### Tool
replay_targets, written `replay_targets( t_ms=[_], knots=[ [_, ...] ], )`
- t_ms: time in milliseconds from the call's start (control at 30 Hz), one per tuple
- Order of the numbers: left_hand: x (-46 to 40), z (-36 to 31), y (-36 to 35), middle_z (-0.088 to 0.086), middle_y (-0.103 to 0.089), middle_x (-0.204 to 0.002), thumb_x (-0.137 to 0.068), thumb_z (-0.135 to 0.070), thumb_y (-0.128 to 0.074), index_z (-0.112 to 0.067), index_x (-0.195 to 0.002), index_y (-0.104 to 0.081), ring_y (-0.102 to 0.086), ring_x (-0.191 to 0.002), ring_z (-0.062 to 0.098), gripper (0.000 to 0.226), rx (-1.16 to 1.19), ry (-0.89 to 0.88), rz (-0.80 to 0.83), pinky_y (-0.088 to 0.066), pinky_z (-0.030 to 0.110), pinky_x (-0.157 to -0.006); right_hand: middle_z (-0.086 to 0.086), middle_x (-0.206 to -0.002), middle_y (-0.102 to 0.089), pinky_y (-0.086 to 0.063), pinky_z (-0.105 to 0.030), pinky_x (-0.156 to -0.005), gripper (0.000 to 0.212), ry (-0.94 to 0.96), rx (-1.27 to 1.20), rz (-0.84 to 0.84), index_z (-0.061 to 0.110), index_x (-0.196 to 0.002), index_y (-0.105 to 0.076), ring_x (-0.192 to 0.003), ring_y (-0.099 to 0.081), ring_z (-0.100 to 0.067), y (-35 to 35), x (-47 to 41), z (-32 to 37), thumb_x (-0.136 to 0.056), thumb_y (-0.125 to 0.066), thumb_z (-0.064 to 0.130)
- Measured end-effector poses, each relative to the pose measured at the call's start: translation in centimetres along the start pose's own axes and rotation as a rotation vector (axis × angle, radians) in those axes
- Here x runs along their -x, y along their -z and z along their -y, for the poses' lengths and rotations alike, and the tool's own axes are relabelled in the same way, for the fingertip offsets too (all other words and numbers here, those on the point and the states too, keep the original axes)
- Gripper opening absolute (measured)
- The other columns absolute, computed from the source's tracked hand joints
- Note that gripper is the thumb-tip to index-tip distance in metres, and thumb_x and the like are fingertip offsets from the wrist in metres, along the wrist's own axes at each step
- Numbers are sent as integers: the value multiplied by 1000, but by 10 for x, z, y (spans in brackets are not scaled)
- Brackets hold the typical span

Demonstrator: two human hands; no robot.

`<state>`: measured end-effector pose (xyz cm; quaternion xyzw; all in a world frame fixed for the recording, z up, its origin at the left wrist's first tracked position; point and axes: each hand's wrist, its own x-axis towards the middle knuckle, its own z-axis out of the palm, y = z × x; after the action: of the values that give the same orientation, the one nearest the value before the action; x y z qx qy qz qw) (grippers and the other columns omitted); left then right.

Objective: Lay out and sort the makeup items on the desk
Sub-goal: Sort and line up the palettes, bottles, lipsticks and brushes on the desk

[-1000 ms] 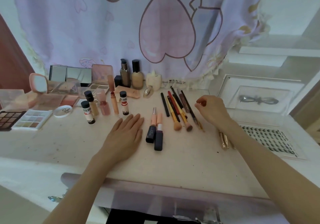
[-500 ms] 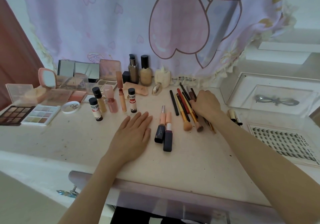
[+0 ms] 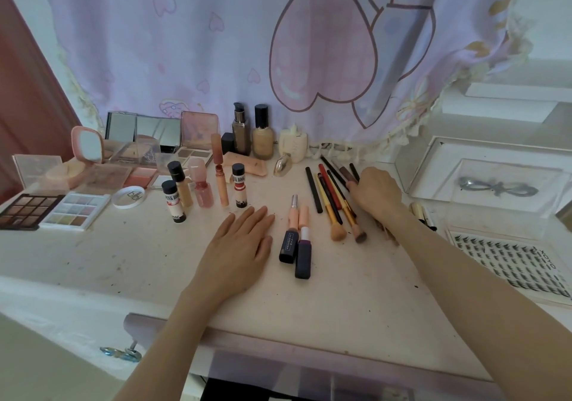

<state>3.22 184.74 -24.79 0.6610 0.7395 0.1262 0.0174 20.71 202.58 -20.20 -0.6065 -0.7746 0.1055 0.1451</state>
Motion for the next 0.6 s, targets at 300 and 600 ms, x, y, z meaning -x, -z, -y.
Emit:
replay_targets(
  t_ms=[300,600],
  knots=[
    [9,-13,38,-22,-41,-122,-92,-12,-50,-34,-132,-32,-43,-110,-12,49,689,-48,-464,-37,0,-87,3,-70,-58,-36,-18,-51,16,225,-646,477,11,-92,-59,-53,-46,-9,45,58,15,-96,-48,23],
    [25,-24,61,-13,-44,-64,-95,-41,-40,-32,-88,-47,-47,-64,1,13,520,-208,-390,-38,8,-60,3,-56,-24,-16,-23,-45,31,381,-922,1085,13,-88,-69,-46,-18,-10,53,81,17,-89,-49,37]
  ],
)
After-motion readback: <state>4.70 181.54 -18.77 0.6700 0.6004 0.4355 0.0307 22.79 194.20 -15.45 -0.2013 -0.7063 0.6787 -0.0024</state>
